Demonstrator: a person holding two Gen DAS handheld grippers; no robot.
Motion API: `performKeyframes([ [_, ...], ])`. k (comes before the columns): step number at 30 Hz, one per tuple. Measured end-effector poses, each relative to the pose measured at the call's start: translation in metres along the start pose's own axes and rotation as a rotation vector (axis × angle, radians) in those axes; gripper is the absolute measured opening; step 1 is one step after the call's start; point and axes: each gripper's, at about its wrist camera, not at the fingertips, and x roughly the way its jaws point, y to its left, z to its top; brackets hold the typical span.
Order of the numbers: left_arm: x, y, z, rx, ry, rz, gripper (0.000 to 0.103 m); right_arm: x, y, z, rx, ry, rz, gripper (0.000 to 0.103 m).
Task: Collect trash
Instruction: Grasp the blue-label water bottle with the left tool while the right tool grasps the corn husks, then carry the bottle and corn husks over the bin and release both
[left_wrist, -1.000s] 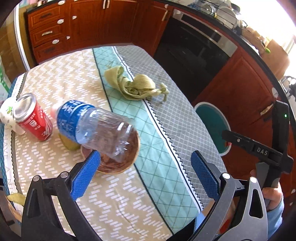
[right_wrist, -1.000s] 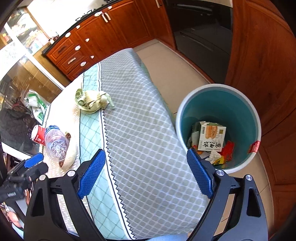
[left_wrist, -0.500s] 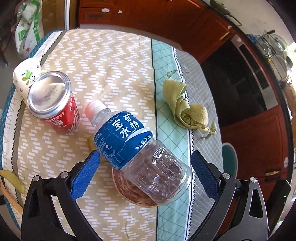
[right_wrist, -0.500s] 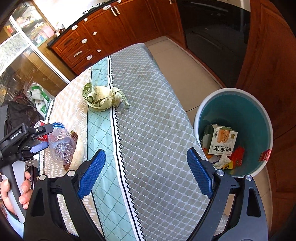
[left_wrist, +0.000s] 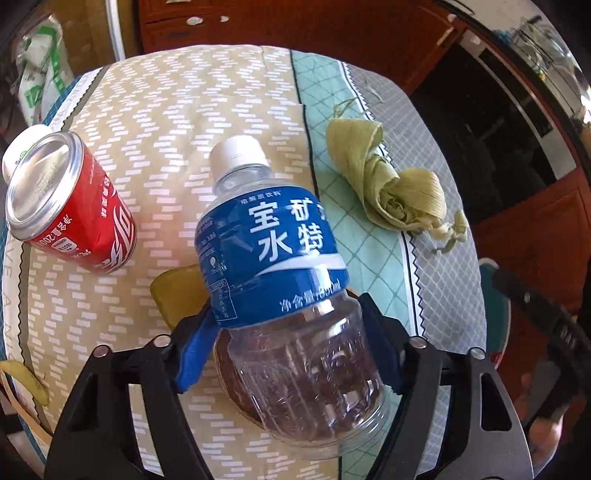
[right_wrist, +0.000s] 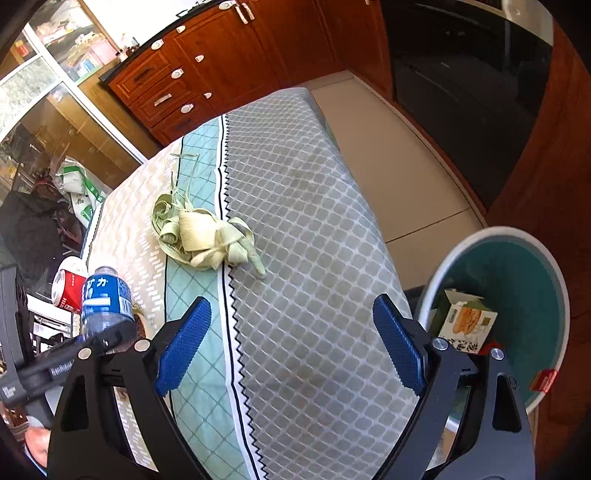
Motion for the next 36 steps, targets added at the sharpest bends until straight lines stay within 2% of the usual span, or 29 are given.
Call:
performKeyframes([
  [8, -0.016, 0.013, -0.016, 0.093, -0.021, -0.066, 0.069, 0.046, 0.05, 0.041, -0.146, 0.024, 0.046, 0.085],
  [14, -0.028, 0.017, -0.022, 0.136, -0.047, -0.063, 0.069, 0.086, 0.075, 0.043, -0.214, 0.097, 0.043, 0.083],
  [15, -0.03, 0.017, -0.021, 0.139, -0.051, -0.059, 0.069, 0.087, 0.077, 0.041, -0.225, 0.088, 0.044, 0.08],
  [17, -0.03, 0.017, -0.021, 0.14, -0.051, -0.058, 0.069, 0.088, 0.08, 0.035, -0.238, 0.086, 0.023, 0.046],
  [18, -0.031, 0.017, -0.022, 0.138, -0.051, -0.062, 0.069, 0.088, 0.081, 0.033, -0.228, 0.091, 0.03, 0.043],
  [20, -0.035, 0.018, -0.022, 0.135, -0.059, -0.066, 0.069, 0.081, 0.078, 0.027, -0.216, 0.085, 0.03, 0.038],
  [27, -0.061, 0.01, -0.031, 0.154, -0.105, -0.076, 0.069, 0.032, 0.058, 0.004, -0.149, 0.044, 0.067, 0.036],
  [36, -0.101, -0.041, -0.048, 0.273, -0.18, -0.129, 0.069, -0.059, 0.011, -0.024, -0.053, -0.084, 0.081, 0.036],
])
